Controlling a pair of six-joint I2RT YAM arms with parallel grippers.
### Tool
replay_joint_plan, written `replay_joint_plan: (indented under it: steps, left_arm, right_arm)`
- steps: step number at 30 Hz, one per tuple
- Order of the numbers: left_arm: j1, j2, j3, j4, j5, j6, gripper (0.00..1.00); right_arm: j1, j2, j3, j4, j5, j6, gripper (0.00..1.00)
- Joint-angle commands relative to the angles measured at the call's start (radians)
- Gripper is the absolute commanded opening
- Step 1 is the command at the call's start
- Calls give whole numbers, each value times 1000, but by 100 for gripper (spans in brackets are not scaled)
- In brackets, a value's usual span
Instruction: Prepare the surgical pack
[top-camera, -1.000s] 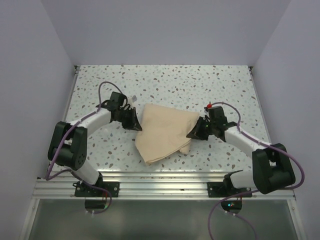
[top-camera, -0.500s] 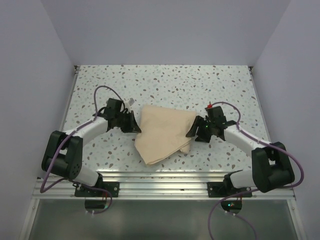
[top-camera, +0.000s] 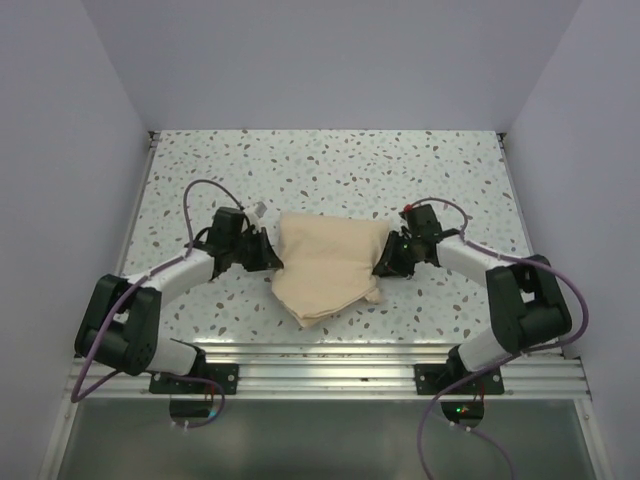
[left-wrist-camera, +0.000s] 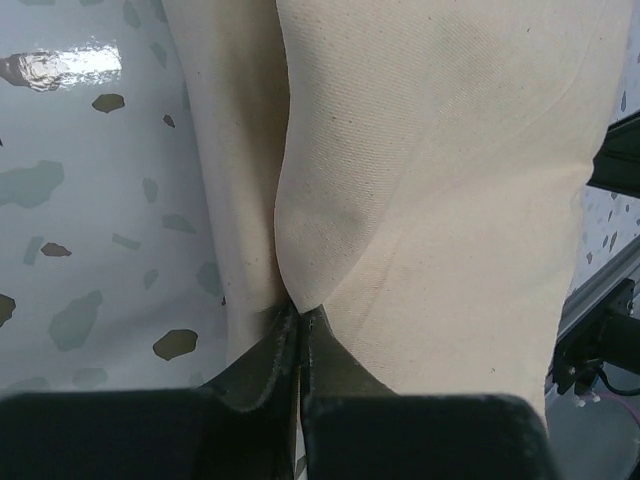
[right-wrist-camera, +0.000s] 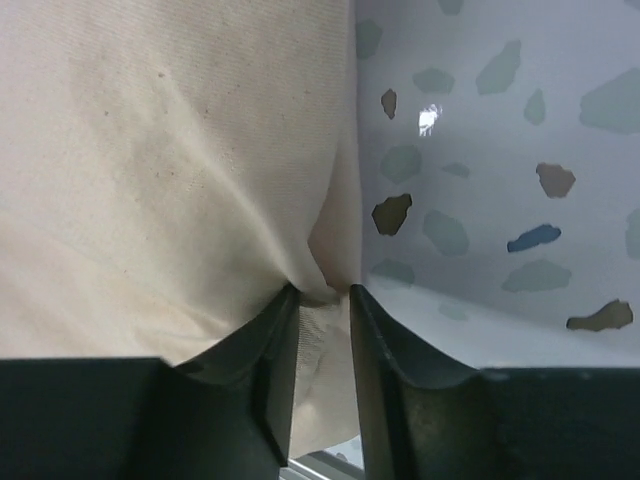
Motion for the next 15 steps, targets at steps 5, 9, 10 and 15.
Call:
replay_joint_plan:
  steps: [5, 9, 10, 15]
  left_arm:
    - [-25, -19, -74, -39, -124, -43, 0]
    - [-28, -4, -61, 7, -158, -83, 0]
    - [-29, 1, -58, 17, -164, -112, 0]
    - [-86, 5, -58, 48, -227, -180, 0]
  right_arm:
    - [-59, 159, 146, -41, 36, -134, 21]
    - [-79, 231, 272, -64, 25, -168, 22]
    - [-82, 245, 295, -67, 23, -172, 23]
    - [-106, 296, 444, -124, 19, -182, 27]
